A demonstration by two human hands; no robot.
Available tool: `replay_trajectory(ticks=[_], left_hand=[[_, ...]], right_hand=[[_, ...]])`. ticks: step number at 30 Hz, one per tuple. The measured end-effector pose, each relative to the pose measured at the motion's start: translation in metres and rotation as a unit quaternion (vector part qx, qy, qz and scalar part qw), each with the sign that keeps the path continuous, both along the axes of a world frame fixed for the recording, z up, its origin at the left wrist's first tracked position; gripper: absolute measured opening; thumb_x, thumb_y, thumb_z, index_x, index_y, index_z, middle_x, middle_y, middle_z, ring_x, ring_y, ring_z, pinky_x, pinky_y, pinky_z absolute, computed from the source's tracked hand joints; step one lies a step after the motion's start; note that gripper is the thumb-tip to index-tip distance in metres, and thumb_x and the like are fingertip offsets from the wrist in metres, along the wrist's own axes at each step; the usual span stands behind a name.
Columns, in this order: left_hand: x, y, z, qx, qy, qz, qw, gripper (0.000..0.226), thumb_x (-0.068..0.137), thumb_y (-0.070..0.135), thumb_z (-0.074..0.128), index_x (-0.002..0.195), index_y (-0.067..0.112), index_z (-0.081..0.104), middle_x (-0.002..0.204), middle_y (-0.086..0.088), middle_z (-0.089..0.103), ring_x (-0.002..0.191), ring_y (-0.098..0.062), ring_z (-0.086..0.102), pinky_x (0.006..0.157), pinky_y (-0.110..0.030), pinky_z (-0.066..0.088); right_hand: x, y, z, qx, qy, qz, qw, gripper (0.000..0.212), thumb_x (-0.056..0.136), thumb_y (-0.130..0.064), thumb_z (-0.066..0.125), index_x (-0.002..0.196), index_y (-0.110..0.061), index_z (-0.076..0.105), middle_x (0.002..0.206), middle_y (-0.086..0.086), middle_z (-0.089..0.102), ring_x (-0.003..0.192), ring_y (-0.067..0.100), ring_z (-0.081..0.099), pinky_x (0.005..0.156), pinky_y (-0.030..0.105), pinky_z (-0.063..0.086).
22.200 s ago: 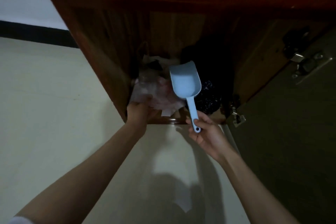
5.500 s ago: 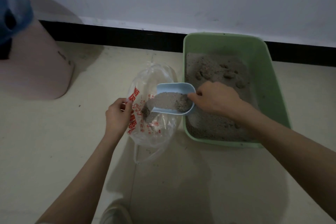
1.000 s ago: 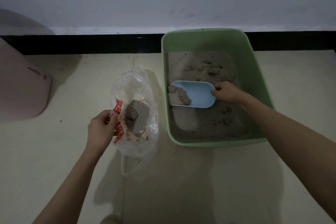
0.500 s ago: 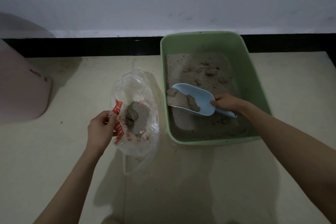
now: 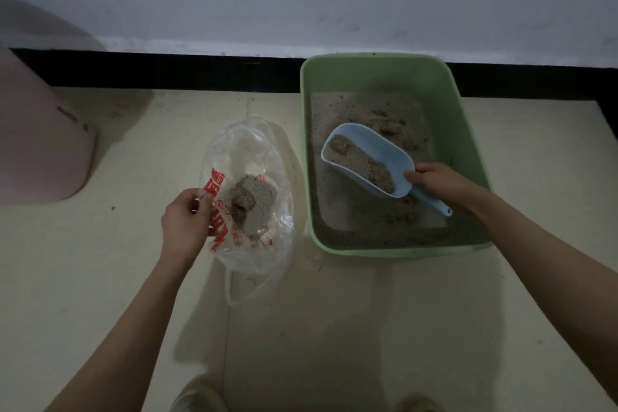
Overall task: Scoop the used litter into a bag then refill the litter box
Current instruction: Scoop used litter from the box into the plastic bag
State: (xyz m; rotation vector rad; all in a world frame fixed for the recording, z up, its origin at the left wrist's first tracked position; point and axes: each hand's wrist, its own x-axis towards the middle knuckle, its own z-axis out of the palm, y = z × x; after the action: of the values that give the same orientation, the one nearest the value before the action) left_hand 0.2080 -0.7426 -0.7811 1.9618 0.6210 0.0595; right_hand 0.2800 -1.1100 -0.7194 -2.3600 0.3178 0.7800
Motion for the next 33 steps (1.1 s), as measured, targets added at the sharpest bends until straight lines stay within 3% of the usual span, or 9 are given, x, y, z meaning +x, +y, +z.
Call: replay_trajectory(ticks=[3, 7, 11, 15, 18, 21, 25, 29, 33], left_hand=[[0.001, -0.001, 0.002, 0.003, -0.014, 0.006, 1.000, 0.012, 0.094, 0.018, 0.052, 0.087, 0.011, 0.058, 0.071, -0.008, 0.057, 0.042, -0.002, 0.054, 0.049, -0.028, 0.056], [0.001, -0.005, 0.004, 0.001, -0.015, 0.001, 1.000, 0.013, 0.094, 0.018, 0.051, 0.087, 0.010, 0.059, 0.069, -0.011, 0.057, 0.041, -0.001, 0.054, 0.057, -0.035, 0.058], [0.001, -0.004, 0.004, -0.004, -0.016, 0.005, 1.000, 0.013, 0.093, 0.018, 0.051, 0.086, 0.012, 0.061, 0.065, -0.006, 0.056, 0.041, -0.003, 0.054, 0.065, -0.045, 0.058], [0.001, 0.002, 0.003, 0.003, -0.017, 0.008, 1.000, 0.018, 0.092, 0.021, 0.053, 0.076, 0.026, 0.060, 0.065, -0.005, 0.059, 0.053, -0.016, 0.058, 0.067, -0.051, 0.056], [0.002, 0.002, 0.005, 0.001, -0.014, 0.010, 1.000, 0.015, 0.092, 0.021, 0.053, 0.080, 0.022, 0.061, 0.066, -0.008, 0.060, 0.053, -0.018, 0.058, 0.066, -0.050, 0.057], [0.003, 0.002, 0.008, -0.009, -0.015, 0.017, 1.000, 0.013, 0.093, 0.019, 0.052, 0.085, 0.014, 0.062, 0.066, -0.007, 0.059, 0.044, -0.006, 0.056, 0.063, -0.047, 0.058], [0.003, 0.006, 0.008, -0.005, -0.011, 0.017, 1.000, 0.014, 0.094, 0.018, 0.052, 0.087, 0.012, 0.062, 0.072, -0.008, 0.062, 0.052, -0.012, 0.059, 0.064, -0.045, 0.058], [0.002, 0.005, 0.005, -0.007, -0.012, 0.017, 1.000, 0.013, 0.092, 0.017, 0.053, 0.085, 0.013, 0.063, 0.067, -0.005, 0.059, 0.058, -0.019, 0.057, 0.066, -0.047, 0.058], [0.003, 0.002, 0.006, -0.015, -0.011, 0.016, 1.000, 0.013, 0.092, 0.017, 0.052, 0.083, 0.015, 0.061, 0.065, -0.005, 0.058, 0.058, -0.019, 0.055, 0.067, -0.047, 0.058]], right_hand=[[0.000, 0.000, 0.017, 0.005, -0.024, 0.004, 1.000, 0.031, 0.098, -0.026, 0.044, 0.106, -0.002, 0.062, 0.110, 0.013, 0.057, 0.094, 0.026, 0.054, 0.084, 0.035, 0.040], [0.000, 0.017, 0.042, 0.022, -0.048, 0.046, 0.998, 0.031, 0.098, -0.028, 0.045, 0.071, -0.016, 0.057, 0.072, 0.002, 0.053, 0.062, 0.015, 0.043, 0.058, 0.027, 0.035], [0.001, 0.051, 0.055, 0.023, -0.035, 0.119, 0.992, 0.039, 0.097, -0.032, 0.045, 0.077, -0.005, 0.063, 0.068, 0.006, 0.059, 0.062, 0.018, 0.046, 0.060, 0.028, 0.036], [0.007, 0.090, 0.066, -0.006, -0.034, 0.184, 0.982, 0.038, 0.098, -0.024, 0.043, 0.068, -0.009, 0.060, 0.060, 0.002, 0.059, 0.040, -0.001, 0.049, 0.049, 0.017, 0.038], [0.014, 0.128, 0.070, -0.096, -0.079, 0.250, 0.960, 0.038, 0.098, -0.025, 0.041, 0.065, -0.013, 0.054, 0.062, 0.003, 0.058, 0.049, 0.011, 0.053, 0.057, 0.024, 0.046], [0.013, 0.166, 0.071, -0.213, -0.124, 0.303, 0.921, 0.033, 0.097, -0.023, 0.041, 0.066, -0.013, 0.045, 0.063, 0.001, 0.047, 0.053, 0.014, 0.043, 0.050, 0.023, 0.035], [0.008, 0.191, 0.073, -0.295, -0.182, 0.362, 0.865, 0.024, 0.096, -0.019, 0.045, 0.074, -0.010, 0.042, 0.064, 0.000, 0.037, 0.057, 0.016, 0.040, 0.051, 0.025, 0.028], [0.001, 0.189, 0.085, -0.298, -0.219, 0.419, 0.830, 0.023, 0.099, -0.031, 0.042, 0.091, -0.012, 0.051, 0.071, 0.002, 0.038, 0.071, 0.020, 0.044, 0.064, 0.031, 0.032], [0.000, 0.163, 0.089, -0.244, -0.277, 0.368, 0.854, 0.028, 0.098, -0.035, 0.038, 0.085, -0.013, 0.050, 0.066, 0.000, 0.043, 0.069, 0.021, 0.051, 0.063, 0.029, 0.038]])
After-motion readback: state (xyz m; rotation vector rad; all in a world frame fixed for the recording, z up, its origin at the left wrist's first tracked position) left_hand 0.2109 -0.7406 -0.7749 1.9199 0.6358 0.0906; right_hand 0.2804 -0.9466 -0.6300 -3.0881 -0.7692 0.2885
